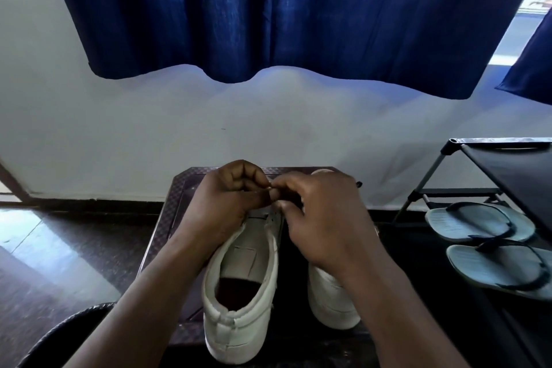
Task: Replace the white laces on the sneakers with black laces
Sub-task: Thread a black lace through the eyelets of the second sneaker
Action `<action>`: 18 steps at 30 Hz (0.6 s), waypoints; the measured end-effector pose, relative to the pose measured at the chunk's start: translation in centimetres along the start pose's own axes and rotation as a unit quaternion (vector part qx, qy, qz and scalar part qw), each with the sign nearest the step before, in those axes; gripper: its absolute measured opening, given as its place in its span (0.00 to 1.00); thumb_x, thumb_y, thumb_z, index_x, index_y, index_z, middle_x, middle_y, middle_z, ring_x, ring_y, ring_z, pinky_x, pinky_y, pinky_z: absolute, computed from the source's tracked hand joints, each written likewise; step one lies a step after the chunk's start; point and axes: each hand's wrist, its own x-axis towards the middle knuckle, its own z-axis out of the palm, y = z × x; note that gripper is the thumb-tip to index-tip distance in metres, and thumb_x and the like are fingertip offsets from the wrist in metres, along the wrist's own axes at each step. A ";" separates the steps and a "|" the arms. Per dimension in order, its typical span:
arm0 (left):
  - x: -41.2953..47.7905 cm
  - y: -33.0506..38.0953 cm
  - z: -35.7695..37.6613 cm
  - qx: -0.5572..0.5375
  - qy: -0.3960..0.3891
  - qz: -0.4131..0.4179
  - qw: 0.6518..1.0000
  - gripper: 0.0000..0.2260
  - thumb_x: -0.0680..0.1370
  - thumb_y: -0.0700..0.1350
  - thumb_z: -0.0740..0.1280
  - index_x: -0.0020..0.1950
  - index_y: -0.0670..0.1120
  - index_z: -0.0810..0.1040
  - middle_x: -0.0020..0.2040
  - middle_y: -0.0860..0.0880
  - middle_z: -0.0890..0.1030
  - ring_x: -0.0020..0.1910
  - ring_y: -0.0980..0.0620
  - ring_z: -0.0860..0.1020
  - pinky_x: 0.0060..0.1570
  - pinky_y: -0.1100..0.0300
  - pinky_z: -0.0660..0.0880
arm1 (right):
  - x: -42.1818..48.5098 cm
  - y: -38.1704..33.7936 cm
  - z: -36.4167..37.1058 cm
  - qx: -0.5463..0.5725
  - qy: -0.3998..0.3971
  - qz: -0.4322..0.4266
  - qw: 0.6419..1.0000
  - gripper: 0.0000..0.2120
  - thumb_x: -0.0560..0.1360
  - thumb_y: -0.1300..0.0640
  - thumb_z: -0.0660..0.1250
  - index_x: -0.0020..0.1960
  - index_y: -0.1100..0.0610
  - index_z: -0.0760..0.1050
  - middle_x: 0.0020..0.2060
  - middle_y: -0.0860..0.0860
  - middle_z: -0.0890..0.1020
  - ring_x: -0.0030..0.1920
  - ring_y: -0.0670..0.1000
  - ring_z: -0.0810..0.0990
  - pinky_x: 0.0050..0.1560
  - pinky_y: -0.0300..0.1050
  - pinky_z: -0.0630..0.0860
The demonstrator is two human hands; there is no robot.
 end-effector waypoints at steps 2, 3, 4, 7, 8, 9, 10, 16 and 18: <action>-0.2 0.2 -0.1 0.007 -0.012 -0.004 1.000 0.09 0.70 0.39 0.78 0.45 0.42 0.80 0.36 0.44 0.84 0.26 0.60 0.76 0.28 0.71 0.69 | -0.2 -0.1 0.3 0.010 -0.006 0.030 0.999 0.09 0.75 0.52 0.73 0.54 0.42 0.83 0.40 0.44 0.85 0.44 0.47 0.82 0.47 0.47 0.79; -0.3 0.3 -0.2 0.016 -0.013 -0.009 1.000 0.09 0.70 0.42 0.78 0.46 0.43 0.80 0.37 0.44 0.85 0.27 0.60 0.76 0.29 0.70 0.69 | -0.2 0.0 0.3 0.009 -0.003 0.046 0.999 0.08 0.75 0.52 0.72 0.53 0.42 0.82 0.39 0.44 0.84 0.44 0.46 0.81 0.46 0.48 0.79; -0.4 0.3 -0.4 0.040 -0.011 -0.011 0.999 0.08 0.73 0.43 0.77 0.47 0.44 0.80 0.39 0.44 0.87 0.28 0.60 0.76 0.30 0.69 0.70 | -0.2 0.2 0.2 -0.002 0.002 0.060 0.998 0.07 0.74 0.51 0.71 0.52 0.42 0.82 0.39 0.44 0.84 0.44 0.47 0.81 0.45 0.48 0.79; -0.6 0.4 -0.9 0.159 -0.009 0.000 0.987 0.07 0.76 0.51 0.76 0.46 0.50 0.82 0.41 0.48 0.87 0.33 0.57 0.77 0.40 0.57 0.71 | -0.2 0.2 0.0 -0.055 -0.017 0.080 0.995 0.07 0.73 0.49 0.67 0.49 0.43 0.81 0.39 0.46 0.83 0.43 0.50 0.81 0.44 0.49 0.79; -0.7 0.5 -1.1 0.193 -0.013 0.002 0.981 0.08 0.75 0.53 0.76 0.45 0.50 0.83 0.40 0.50 0.87 0.35 0.55 0.78 0.42 0.54 0.72 | -0.1 0.0 0.0 -0.073 -0.031 0.085 0.993 0.09 0.72 0.48 0.65 0.50 0.43 0.82 0.39 0.47 0.83 0.44 0.52 0.82 0.45 0.49 0.79; -0.9 0.6 -1.0 0.224 -0.020 0.001 0.974 0.09 0.73 0.55 0.75 0.44 0.50 0.83 0.40 0.50 0.87 0.36 0.52 0.80 0.44 0.51 0.74 | -0.2 -0.2 0.0 -0.087 -0.041 0.085 0.992 0.10 0.72 0.47 0.65 0.51 0.42 0.82 0.40 0.47 0.84 0.45 0.53 0.82 0.45 0.49 0.79; -1.0 0.8 -0.9 0.262 -0.027 -0.001 0.965 0.10 0.71 0.56 0.73 0.44 0.51 0.83 0.40 0.51 0.86 0.39 0.50 0.81 0.45 0.49 0.76 | -0.2 -0.5 0.0 -0.095 -0.048 0.084 0.991 0.10 0.72 0.47 0.66 0.51 0.43 0.82 0.40 0.48 0.84 0.45 0.54 0.82 0.46 0.49 0.79; -1.1 1.8 -1.2 0.438 -0.047 -0.006 0.898 0.06 0.72 0.46 0.72 0.47 0.56 0.82 0.41 0.59 0.84 0.45 0.61 0.81 0.39 0.67 0.73 | -0.4 -2.9 -0.4 -0.014 0.033 0.052 0.998 0.04 0.74 0.49 0.71 0.46 0.49 0.82 0.38 0.46 0.83 0.43 0.50 0.80 0.43 0.48 0.76; -1.2 1.8 -2.1 0.412 -0.060 -0.033 0.908 0.08 0.72 0.43 0.72 0.46 0.56 0.82 0.39 0.59 0.84 0.43 0.61 0.81 0.38 0.68 0.73 | -1.0 -3.7 0.6 -0.003 0.039 0.036 0.999 0.04 0.74 0.51 0.68 0.45 0.50 0.80 0.39 0.46 0.82 0.42 0.52 0.80 0.40 0.48 0.75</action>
